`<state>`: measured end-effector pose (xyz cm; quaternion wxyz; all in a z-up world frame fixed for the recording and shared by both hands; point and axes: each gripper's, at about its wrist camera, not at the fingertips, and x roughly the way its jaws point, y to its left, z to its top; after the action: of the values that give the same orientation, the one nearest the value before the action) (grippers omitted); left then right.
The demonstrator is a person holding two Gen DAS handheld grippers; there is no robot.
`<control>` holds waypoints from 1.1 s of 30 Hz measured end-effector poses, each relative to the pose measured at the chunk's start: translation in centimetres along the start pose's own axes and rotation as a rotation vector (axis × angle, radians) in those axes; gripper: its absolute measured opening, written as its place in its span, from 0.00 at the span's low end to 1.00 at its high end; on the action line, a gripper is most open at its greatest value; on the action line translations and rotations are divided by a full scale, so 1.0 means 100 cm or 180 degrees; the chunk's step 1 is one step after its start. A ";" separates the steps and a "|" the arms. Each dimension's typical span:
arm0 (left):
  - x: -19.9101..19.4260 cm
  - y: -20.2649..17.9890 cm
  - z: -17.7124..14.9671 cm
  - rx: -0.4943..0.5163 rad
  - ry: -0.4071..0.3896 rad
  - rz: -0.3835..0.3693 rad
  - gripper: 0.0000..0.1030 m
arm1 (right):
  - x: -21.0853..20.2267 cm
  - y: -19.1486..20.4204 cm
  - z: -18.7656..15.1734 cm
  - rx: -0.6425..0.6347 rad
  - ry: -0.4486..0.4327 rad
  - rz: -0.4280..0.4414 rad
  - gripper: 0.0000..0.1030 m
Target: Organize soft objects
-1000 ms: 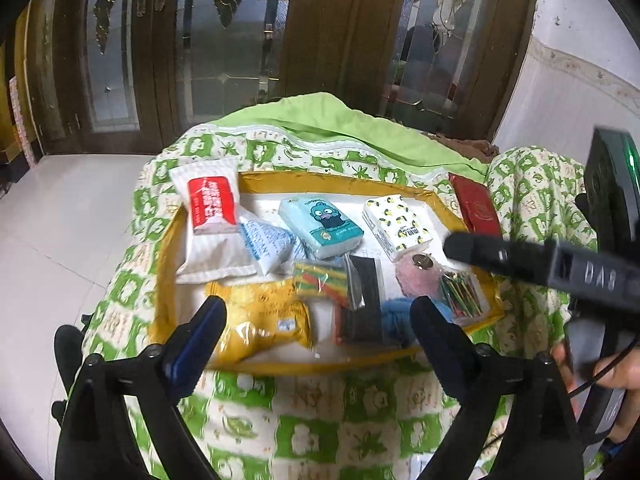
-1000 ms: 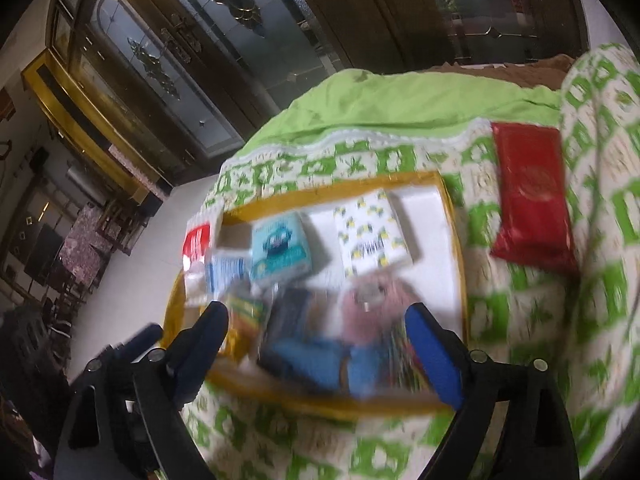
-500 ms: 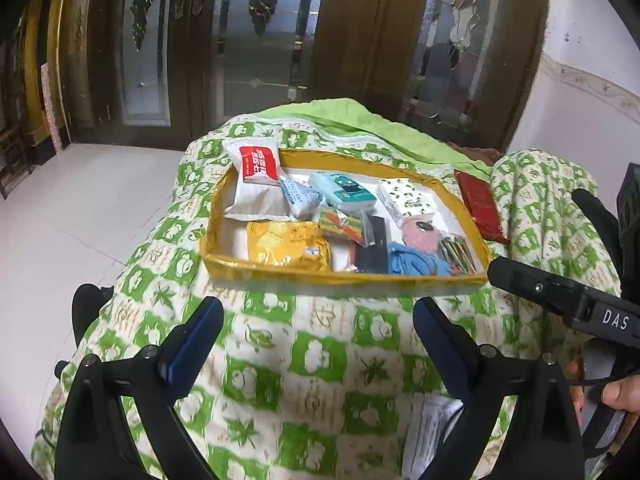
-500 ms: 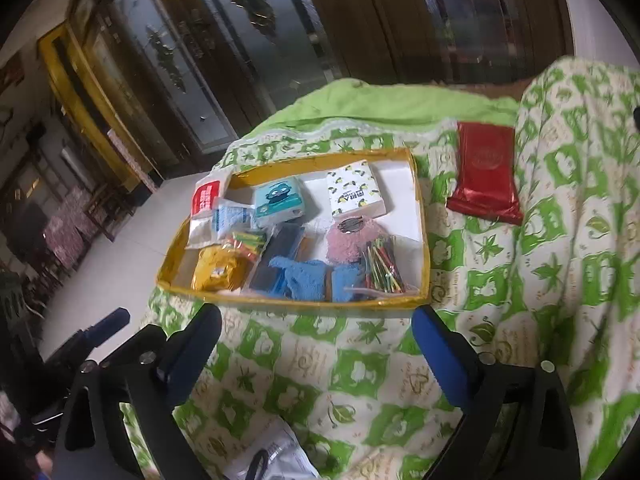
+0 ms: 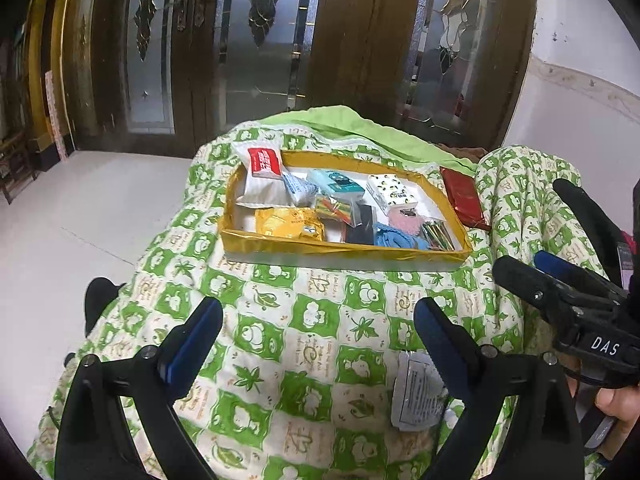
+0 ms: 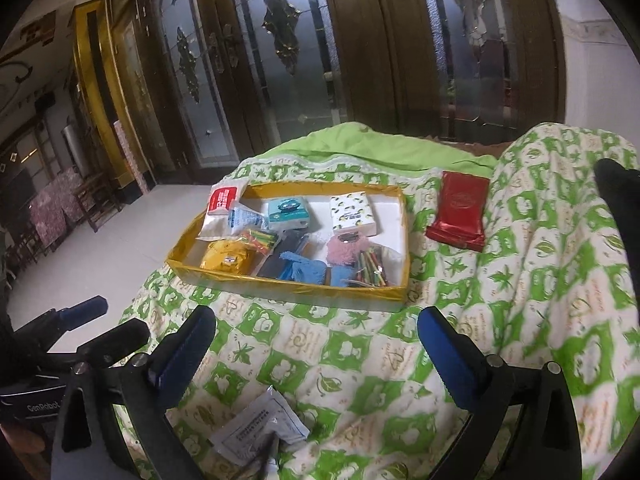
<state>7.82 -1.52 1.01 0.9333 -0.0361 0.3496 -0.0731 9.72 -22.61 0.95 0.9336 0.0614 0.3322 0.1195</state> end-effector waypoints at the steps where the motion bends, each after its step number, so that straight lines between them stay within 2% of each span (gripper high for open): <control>1: -0.002 -0.001 -0.001 0.0019 -0.0009 0.0015 0.93 | -0.003 0.000 -0.001 0.0012 -0.0025 -0.0018 0.99; 7: -0.014 -0.006 -0.003 0.0127 -0.0057 0.0174 0.94 | -0.026 0.002 -0.008 0.0035 -0.0178 -0.0085 0.99; 10: -0.024 -0.011 -0.004 0.0218 -0.0155 0.0304 0.95 | -0.037 0.005 -0.010 0.0055 -0.0236 -0.0088 0.99; 13: -0.034 -0.013 -0.002 0.0258 -0.0255 0.0347 1.00 | -0.053 0.010 -0.014 0.0083 -0.0309 -0.0077 0.99; 15: -0.041 -0.016 -0.001 0.0277 -0.0321 0.0375 1.00 | -0.062 0.014 -0.016 0.0070 -0.0349 -0.0078 0.99; 24: -0.058 -0.024 0.001 0.0256 -0.0355 0.0577 1.00 | -0.084 0.031 -0.023 -0.0025 -0.0402 -0.0064 0.99; 33: -0.067 -0.021 0.006 0.0177 -0.0382 0.0540 1.00 | -0.092 0.028 -0.020 0.0034 -0.0431 -0.0117 0.99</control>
<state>2.98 -2.47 6.07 0.9561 0.0152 0.2927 -0.0013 1.00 -22.30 5.53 0.9556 0.0682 0.2700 0.0962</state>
